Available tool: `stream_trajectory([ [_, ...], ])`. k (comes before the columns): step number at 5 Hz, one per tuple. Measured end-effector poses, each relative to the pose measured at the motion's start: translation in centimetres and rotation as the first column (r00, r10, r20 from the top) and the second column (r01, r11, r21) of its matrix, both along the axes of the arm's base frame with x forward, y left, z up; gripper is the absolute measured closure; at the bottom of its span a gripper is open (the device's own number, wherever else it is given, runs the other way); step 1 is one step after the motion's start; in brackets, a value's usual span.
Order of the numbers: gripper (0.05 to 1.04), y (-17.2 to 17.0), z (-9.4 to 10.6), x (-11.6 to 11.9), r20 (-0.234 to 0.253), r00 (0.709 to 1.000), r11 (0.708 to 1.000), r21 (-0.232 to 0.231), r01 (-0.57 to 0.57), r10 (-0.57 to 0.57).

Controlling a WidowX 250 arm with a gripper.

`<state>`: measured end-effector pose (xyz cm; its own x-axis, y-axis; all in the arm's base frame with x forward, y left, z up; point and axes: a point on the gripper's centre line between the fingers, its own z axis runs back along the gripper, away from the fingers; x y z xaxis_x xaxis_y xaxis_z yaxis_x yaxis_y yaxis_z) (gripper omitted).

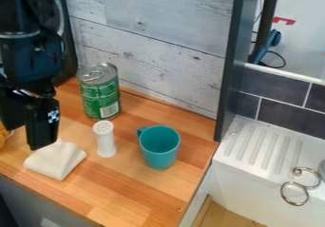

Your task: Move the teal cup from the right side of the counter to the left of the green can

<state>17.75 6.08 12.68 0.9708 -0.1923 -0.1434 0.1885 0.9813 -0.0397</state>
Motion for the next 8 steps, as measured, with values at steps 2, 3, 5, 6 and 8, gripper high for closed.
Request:
stream_trajectory([
  [2, 0.083, -0.8, 0.0, 2.4, -0.008, 0.998, 0.998, 0.002, 0.062, -0.062],
  [3, 0.083, -1.2, 0.8, 5.0, 0.038, 0.989, 0.990, 0.019, 0.139, -0.139],
  [5, 0.083, -1.8, -2.4, 10.3, 0.085, 0.923, 0.927, 0.036, 0.373, -0.374],
  [6, 0.083, -2.5, -3.4, 11.9, 0.099, 0.882, 0.888, 0.042, 0.458, -0.460],
  [8, 0.083, -4.8, -5.1, 14.2, 0.108, 0.826, 0.832, 0.011, 0.555, -0.553],
])
